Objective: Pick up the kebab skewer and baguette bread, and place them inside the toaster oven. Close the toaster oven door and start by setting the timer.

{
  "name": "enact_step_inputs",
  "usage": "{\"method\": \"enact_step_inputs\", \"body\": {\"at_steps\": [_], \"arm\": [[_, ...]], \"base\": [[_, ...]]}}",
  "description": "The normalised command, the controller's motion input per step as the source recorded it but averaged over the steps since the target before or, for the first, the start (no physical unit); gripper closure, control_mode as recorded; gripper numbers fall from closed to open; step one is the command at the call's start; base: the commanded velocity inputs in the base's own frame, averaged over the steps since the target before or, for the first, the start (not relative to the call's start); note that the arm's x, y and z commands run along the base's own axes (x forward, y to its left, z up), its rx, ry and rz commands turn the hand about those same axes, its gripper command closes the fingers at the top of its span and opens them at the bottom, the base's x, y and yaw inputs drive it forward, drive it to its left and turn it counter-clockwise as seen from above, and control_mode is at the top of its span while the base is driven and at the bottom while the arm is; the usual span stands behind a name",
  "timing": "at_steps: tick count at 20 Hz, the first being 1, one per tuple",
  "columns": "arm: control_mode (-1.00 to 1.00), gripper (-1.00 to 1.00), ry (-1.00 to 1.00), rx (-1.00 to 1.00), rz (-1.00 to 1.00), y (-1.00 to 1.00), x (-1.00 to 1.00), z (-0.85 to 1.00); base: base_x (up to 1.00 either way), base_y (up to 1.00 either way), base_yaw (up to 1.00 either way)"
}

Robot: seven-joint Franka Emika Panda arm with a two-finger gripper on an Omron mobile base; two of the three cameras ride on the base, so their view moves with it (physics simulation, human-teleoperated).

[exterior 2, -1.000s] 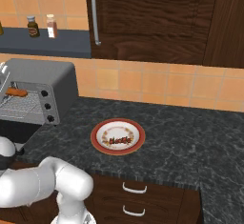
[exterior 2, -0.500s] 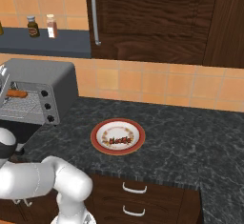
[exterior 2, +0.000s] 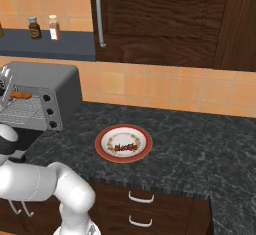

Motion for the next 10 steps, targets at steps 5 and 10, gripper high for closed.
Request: {"method": "enact_step_inputs", "body": {"at_steps": [5,10], "arm": [[-1.00,1.00,0.00,0.00,-0.06,0.00,0.19,-0.08],[-1.00,1.00,0.00,0.00,-0.03,0.03,0.02,-0.27]], "base": [[0.00,0.00,0.00],[0.00,0.00,0.00]]}}
